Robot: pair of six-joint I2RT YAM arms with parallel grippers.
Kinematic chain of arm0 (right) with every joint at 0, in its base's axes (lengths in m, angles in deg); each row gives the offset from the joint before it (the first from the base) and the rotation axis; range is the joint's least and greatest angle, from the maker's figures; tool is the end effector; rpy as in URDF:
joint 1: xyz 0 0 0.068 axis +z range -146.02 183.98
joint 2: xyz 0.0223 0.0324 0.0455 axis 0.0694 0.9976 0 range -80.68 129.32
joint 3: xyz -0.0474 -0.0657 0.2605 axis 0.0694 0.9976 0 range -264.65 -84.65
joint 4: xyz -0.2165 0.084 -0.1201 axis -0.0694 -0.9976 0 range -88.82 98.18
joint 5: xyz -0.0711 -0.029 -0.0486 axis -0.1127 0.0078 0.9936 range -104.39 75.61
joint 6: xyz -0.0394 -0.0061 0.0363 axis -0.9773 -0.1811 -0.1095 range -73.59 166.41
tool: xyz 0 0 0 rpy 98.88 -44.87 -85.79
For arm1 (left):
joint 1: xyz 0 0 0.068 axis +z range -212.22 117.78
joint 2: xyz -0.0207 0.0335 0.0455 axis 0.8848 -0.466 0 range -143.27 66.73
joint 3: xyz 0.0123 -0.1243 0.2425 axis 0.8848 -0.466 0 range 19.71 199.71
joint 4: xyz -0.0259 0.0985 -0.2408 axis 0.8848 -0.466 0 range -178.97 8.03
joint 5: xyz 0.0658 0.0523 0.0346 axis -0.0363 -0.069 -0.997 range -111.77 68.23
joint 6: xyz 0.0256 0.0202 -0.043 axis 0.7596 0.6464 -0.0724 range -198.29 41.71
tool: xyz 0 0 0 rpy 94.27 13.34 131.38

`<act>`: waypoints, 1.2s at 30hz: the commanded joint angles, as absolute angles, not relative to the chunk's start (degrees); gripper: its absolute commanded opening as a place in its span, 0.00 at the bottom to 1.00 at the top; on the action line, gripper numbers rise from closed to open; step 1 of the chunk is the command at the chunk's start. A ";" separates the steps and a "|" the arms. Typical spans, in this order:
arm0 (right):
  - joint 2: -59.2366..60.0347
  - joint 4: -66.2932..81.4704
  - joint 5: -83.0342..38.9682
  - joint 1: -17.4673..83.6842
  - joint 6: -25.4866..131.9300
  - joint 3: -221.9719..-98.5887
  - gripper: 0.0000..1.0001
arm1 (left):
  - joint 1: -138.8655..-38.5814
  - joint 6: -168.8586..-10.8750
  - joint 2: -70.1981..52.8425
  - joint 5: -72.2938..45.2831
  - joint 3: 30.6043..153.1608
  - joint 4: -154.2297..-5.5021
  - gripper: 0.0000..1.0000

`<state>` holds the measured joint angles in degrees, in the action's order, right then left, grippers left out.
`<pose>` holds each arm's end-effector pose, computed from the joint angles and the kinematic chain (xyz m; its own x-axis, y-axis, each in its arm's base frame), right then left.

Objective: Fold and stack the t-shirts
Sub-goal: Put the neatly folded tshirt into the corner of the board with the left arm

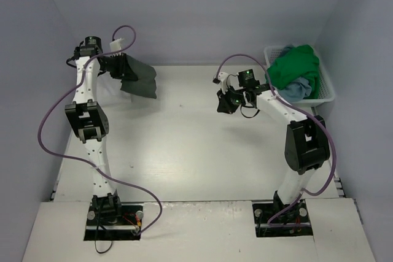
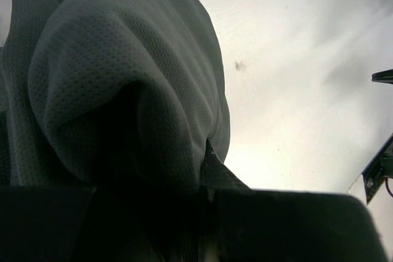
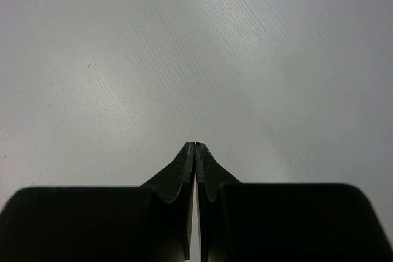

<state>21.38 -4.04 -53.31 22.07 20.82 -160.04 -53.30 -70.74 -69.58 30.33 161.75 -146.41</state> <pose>0.3735 0.1455 0.2515 -0.2333 -0.4297 -0.8723 -0.8949 0.4459 0.0197 0.4967 0.0496 0.2980 -0.7962 -0.0434 -0.6034 0.4177 0.6820 -0.6003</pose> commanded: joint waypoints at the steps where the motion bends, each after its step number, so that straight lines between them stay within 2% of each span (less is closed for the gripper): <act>1: 21.10 -3.50 -55.00 22.44 20.57 -160.58 0.00 | -53.70 -68.27 -68.18 34.39 166.75 -147.10 0.00; 7: 21.18 -3.59 -55.26 22.44 20.57 -160.58 0.00 | -53.44 -65.55 -68.36 33.35 168.07 -147.10 0.00; 19: 21.62 -3.94 -56.14 22.35 20.57 -160.58 0.00 | -51.42 -53.95 -68.18 19.29 166.93 -147.45 0.00; 25: 21.71 -4.21 -56.31 22.44 20.57 -160.67 0.00 | -50.01 -52.19 -68.80 17.87 170.36 -147.36 0.00; 36: 21.80 -4.30 -57.02 22.44 20.66 -160.67 0.00 | -47.55 -49.81 -69.85 16.64 168.60 -147.45 0.00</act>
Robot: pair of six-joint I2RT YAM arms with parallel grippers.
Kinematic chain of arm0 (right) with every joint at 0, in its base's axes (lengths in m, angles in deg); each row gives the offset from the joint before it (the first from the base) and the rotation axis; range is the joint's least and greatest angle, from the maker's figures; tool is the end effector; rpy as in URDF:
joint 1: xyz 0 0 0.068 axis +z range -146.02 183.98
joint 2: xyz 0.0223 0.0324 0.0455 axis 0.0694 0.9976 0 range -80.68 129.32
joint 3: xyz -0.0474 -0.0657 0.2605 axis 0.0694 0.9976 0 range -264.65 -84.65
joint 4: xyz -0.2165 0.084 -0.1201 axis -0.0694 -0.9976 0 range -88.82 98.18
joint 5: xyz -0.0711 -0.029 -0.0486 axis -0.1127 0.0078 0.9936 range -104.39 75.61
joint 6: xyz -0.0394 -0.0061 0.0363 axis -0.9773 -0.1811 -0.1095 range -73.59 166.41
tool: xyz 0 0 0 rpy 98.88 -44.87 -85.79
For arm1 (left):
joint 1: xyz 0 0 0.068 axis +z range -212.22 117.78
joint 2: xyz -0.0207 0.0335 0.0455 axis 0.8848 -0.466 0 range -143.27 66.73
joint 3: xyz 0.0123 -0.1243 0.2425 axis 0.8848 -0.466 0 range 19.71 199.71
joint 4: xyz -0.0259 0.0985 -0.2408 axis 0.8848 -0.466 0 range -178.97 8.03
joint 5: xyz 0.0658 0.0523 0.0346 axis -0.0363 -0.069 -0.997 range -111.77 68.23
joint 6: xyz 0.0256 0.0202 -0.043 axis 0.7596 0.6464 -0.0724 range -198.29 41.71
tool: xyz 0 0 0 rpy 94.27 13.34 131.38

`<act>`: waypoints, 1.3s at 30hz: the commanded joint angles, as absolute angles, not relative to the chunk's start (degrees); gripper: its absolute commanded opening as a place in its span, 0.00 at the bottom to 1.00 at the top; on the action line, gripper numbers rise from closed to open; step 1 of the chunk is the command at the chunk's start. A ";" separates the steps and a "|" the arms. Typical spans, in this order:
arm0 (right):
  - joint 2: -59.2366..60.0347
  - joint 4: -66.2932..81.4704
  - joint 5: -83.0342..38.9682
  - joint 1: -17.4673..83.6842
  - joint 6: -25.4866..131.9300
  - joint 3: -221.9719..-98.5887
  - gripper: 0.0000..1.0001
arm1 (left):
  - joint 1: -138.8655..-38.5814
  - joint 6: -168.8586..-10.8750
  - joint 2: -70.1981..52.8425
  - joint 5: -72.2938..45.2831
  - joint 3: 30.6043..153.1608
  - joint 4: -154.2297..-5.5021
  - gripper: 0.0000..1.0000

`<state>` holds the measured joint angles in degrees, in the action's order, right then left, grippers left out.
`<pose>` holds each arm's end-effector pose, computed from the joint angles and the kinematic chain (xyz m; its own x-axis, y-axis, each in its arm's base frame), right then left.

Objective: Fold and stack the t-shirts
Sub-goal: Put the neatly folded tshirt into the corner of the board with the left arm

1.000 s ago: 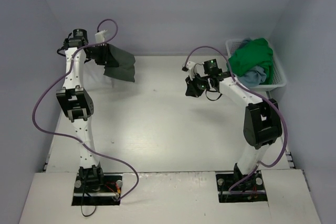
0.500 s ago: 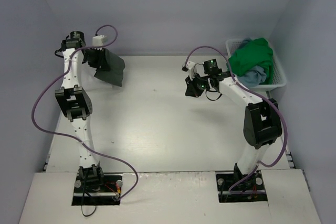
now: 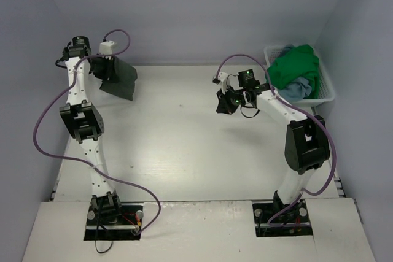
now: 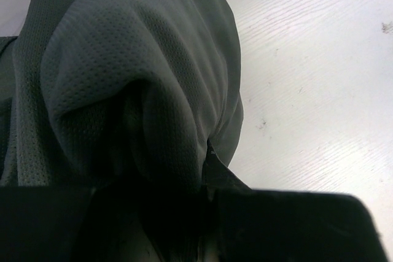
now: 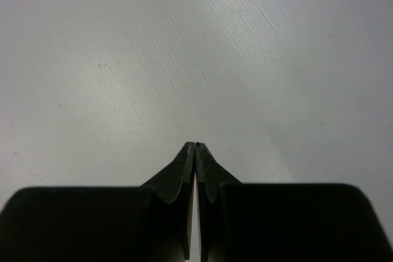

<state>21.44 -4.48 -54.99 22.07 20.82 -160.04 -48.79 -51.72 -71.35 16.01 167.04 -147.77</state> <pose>0.3724 0.1460 0.2509 -0.2359 -0.4220 -0.8754 -0.9044 0.4250 0.0388 0.4961 0.0961 0.3032 -0.6611 0.2055 -0.7216 0.4925 0.8444 -0.2107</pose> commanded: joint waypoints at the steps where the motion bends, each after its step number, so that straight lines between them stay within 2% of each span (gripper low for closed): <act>1: 21.80 -4.38 -57.11 22.44 20.74 -160.67 0.00 | -47.11 -49.72 -69.94 16.64 168.17 -147.45 0.00; 19: 21.80 -4.56 -58.25 22.44 21.62 -160.50 0.00 | -45.44 -49.27 -74.95 6.54 164.47 -144.20 0.00; 28: 21.97 -4.74 -58.51 22.44 21.53 -160.41 0.00 | -45.17 -52.98 -71.27 -0.40 156.57 -131.56 0.00; 31: 21.97 -4.74 -58.78 22.44 21.53 -160.32 0.00 | -45.09 -53.85 -71.35 -1.46 156.29 -130.84 0.09; 32: 21.89 -4.74 -58.95 22.44 21.45 -160.32 0.00 | -45.17 -54.29 -71.26 -2.86 155.69 -129.79 0.21; 33: 21.89 -4.74 -59.04 22.35 21.45 -160.32 0.00 | -45.17 -54.29 -71.26 -3.22 155.33 -129.78 0.21; 34: 21.89 -4.82 -59.13 22.44 21.53 -160.32 0.00 | -45.26 -54.47 -71.17 -3.40 155.15 -129.61 0.27; 37: 21.80 -4.91 -59.39 22.44 21.45 -160.23 0.00 | -45.17 -54.82 -69.95 -4.45 152.71 -127.94 0.35; 39: 21.89 -5.09 -59.65 22.44 21.36 -160.32 0.00 | -45.35 -55.17 -68.11 -5.68 150.60 -125.31 0.36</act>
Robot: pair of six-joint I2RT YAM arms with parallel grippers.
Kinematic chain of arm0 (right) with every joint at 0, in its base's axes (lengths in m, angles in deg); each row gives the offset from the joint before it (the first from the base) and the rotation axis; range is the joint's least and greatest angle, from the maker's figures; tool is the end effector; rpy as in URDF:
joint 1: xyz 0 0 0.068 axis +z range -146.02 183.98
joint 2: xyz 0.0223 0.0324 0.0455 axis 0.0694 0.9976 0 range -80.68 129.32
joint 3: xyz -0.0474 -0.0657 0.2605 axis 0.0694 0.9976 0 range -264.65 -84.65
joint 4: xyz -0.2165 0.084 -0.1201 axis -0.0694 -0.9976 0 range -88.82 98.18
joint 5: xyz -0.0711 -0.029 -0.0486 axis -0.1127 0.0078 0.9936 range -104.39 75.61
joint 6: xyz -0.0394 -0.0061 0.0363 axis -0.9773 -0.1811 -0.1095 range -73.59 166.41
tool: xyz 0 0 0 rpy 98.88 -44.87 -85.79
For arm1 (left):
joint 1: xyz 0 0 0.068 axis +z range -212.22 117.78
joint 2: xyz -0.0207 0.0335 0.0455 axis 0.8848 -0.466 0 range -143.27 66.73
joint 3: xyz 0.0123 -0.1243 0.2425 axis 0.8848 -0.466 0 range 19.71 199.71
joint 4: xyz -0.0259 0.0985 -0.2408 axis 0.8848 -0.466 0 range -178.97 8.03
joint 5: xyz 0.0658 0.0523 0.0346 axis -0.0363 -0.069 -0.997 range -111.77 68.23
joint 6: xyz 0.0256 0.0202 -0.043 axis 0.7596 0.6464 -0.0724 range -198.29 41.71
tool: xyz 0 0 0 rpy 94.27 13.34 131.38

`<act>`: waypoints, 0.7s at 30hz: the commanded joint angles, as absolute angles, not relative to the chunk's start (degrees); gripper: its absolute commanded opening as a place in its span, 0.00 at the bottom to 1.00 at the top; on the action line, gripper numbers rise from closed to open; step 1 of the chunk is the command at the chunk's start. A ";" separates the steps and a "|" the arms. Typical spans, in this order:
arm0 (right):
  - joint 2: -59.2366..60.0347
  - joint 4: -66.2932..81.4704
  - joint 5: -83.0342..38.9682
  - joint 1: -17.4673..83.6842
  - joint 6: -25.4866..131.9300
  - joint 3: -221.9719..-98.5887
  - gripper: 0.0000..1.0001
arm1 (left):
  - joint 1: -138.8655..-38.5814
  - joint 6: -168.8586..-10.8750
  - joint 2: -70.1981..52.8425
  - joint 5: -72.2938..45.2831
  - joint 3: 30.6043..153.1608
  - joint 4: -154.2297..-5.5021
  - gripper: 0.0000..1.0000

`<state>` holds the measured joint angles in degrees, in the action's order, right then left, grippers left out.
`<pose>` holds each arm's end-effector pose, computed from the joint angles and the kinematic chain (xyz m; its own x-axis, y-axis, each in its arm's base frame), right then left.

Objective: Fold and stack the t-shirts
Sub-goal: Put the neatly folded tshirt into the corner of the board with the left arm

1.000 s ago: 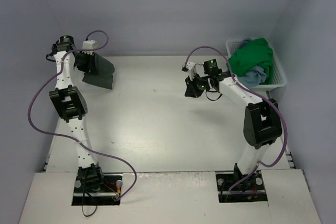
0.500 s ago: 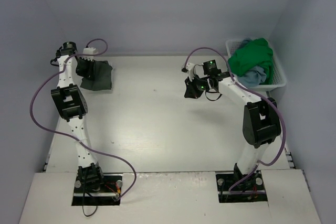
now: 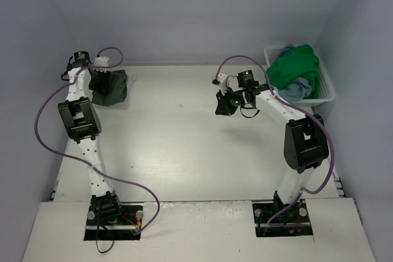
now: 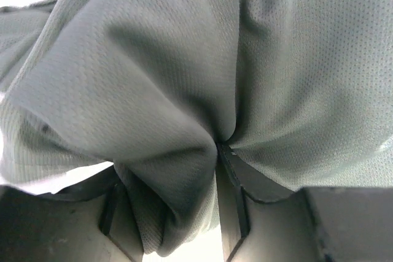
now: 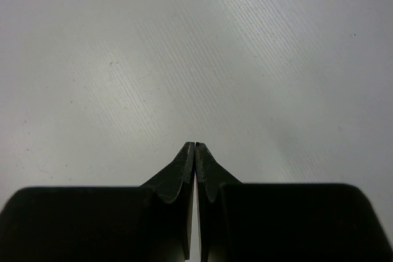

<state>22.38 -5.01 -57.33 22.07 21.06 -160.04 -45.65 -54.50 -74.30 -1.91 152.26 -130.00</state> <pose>0.3729 0.1473 0.2446 -0.2552 -0.4130 -0.8742 -0.9143 0.3973 0.0791 0.5168 0.1413 0.2130 -0.7672 0.1674 -0.6192 0.2413 0.9698 -0.0368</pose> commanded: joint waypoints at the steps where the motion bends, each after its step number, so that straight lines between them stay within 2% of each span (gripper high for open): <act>1: 21.80 -5.09 -59.66 22.44 21.36 -160.32 0.00 | -45.35 -55.17 -68.10 -5.86 150.15 -125.30 0.36; 11: 21.89 -5.35 -60.36 22.44 21.27 -160.32 0.00 | -45.44 -56.49 -60.72 -8.58 144.61 -118.10 0.37; 21: 21.18 -5.61 -60.97 22.53 21.27 -160.23 0.00 | -45.35 -57.11 -57.11 -9.99 144.25 -116.51 0.37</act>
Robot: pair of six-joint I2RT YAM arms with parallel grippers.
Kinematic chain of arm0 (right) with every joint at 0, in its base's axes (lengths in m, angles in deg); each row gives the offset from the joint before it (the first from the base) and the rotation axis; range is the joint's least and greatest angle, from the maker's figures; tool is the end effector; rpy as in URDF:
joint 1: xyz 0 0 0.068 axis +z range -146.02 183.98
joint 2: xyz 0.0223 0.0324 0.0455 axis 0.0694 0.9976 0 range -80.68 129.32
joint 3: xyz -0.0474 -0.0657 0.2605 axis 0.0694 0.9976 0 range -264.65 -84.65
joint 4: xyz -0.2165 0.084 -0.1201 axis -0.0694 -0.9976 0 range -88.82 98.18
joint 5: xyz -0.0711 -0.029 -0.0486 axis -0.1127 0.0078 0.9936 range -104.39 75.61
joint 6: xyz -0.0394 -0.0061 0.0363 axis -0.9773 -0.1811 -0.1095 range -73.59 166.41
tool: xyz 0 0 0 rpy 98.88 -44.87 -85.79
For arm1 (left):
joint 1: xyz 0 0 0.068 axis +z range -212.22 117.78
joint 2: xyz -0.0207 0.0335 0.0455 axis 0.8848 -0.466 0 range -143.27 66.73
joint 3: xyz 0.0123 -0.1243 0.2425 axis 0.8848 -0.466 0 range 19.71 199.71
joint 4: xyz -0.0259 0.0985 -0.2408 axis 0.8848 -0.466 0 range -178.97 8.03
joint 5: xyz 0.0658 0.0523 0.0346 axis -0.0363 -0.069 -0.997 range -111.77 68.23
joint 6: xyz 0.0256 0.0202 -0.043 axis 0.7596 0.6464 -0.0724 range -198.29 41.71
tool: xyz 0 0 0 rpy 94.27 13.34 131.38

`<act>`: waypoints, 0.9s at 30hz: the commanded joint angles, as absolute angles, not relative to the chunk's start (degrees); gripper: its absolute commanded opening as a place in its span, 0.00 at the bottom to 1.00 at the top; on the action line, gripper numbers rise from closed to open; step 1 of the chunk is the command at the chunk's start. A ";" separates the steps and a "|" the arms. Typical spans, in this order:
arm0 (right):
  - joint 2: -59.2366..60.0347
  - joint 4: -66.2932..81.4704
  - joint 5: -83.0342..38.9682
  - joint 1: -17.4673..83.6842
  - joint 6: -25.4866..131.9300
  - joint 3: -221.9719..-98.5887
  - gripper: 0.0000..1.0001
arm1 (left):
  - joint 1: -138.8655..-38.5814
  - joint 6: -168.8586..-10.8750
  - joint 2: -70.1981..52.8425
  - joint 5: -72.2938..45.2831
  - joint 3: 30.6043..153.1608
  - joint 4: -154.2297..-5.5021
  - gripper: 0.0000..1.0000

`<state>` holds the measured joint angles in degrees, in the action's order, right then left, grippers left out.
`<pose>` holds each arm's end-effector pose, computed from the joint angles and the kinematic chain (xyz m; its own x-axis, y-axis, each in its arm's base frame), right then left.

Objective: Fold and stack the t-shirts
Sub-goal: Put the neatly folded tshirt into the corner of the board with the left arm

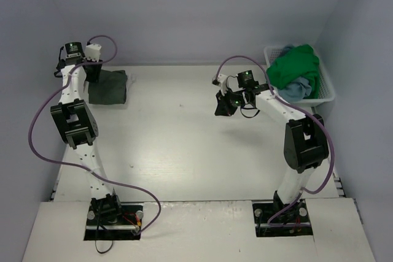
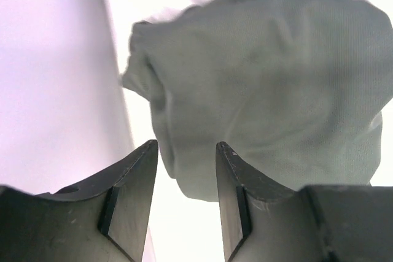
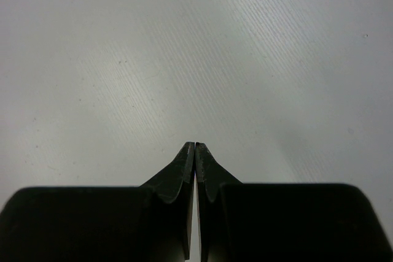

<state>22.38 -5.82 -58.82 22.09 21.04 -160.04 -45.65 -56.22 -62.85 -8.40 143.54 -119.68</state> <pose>0.3713 0.1477 0.2440 -0.2631 -0.4079 -0.8743 -0.9204 0.3779 0.1007 0.4977 0.1396 0.2773 -0.6548 0.1864 -0.7325 0.1396 0.9823 0.1252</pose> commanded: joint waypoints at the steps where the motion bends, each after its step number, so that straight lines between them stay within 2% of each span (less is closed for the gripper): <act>1: 21.10 -5.61 -60.97 22.53 21.18 -160.23 0.00 | -45.35 -57.02 -56.94 -10.42 144.25 -116.42 0.37; 11: 21.18 -5.61 -61.15 22.44 21.36 -160.32 0.00 | -45.52 -59.30 -54.47 -7.18 139.95 -114.58 0.37; 22: 21.88 -5.61 -61.41 22.61 21.27 -160.32 0.00 | -45.52 -62.82 -59.48 -4.72 140.74 -109.31 0.37; 27: 22.15 -5.70 -61.50 22.61 21.18 -160.32 0.00 | -45.79 -63.96 -64.13 -4.37 145.22 -110.62 0.37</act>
<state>22.38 -5.90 -59.28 22.09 21.04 -160.04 -45.67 -62.04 -63.33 -5.25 141.18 -113.35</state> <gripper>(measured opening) 0.001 0.372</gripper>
